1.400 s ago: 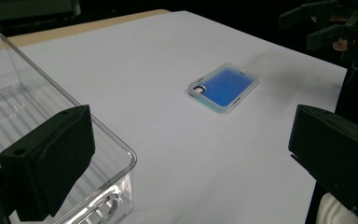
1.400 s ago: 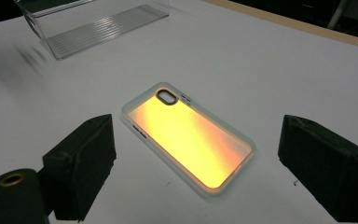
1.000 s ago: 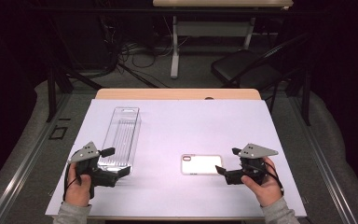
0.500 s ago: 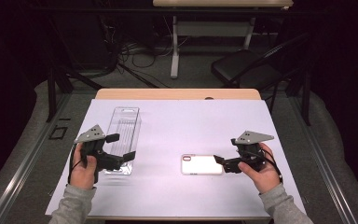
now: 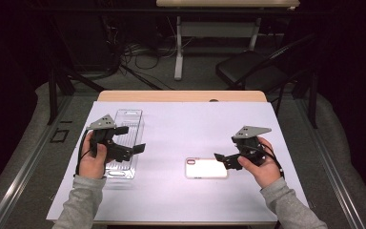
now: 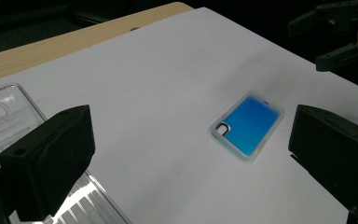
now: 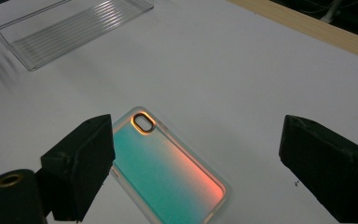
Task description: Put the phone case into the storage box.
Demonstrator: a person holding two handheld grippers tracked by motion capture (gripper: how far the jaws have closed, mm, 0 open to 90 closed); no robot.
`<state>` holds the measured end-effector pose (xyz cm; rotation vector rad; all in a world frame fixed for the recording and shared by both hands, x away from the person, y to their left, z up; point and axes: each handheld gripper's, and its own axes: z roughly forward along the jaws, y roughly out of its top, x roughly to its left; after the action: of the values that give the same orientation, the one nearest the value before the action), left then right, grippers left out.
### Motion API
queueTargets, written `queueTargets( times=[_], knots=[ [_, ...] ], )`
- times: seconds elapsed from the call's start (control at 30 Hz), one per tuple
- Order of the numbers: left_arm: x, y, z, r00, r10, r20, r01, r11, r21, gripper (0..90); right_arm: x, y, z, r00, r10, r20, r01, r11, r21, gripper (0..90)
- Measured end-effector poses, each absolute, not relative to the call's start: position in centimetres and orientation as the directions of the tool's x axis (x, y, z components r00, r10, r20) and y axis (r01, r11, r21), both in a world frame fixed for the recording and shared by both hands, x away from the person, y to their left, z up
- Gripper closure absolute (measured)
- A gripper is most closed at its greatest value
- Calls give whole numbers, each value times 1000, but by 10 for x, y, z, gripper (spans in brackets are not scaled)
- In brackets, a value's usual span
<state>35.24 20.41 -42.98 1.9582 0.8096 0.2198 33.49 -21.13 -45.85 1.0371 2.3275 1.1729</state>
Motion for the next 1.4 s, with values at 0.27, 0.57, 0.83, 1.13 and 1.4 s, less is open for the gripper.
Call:
queueTargets(
  times=[0.27, 0.57, 0.83, 1.13, 1.4],
  knots=[
    [364, 200, -432, 752, 628, -198, 465, -293, 836, 11, 349, -201, -456, -703, 711, 22, 460, 431, 776, 99],
    [374, 202, -433, 743, 631, -222, 474, -261, 841, 11, 368, -188, -453, -720, 694, 4, 463, 475, 748, 87],
    [382, 202, -439, 710, 667, -226, 511, -267, 817, 11, 386, -181, -458, -718, 696, -5, 489, 510, 708, 55],
    [379, 202, -442, 717, 664, -211, 498, -277, 822, 4, 395, -179, -463, -734, 678, -25, 492, 557, 669, 140],
    [373, 202, -442, 719, 665, -201, 489, -278, 827, 5, 400, -177, -471, -773, 631, -70, 453, 625, 635, 214]
  ],
)
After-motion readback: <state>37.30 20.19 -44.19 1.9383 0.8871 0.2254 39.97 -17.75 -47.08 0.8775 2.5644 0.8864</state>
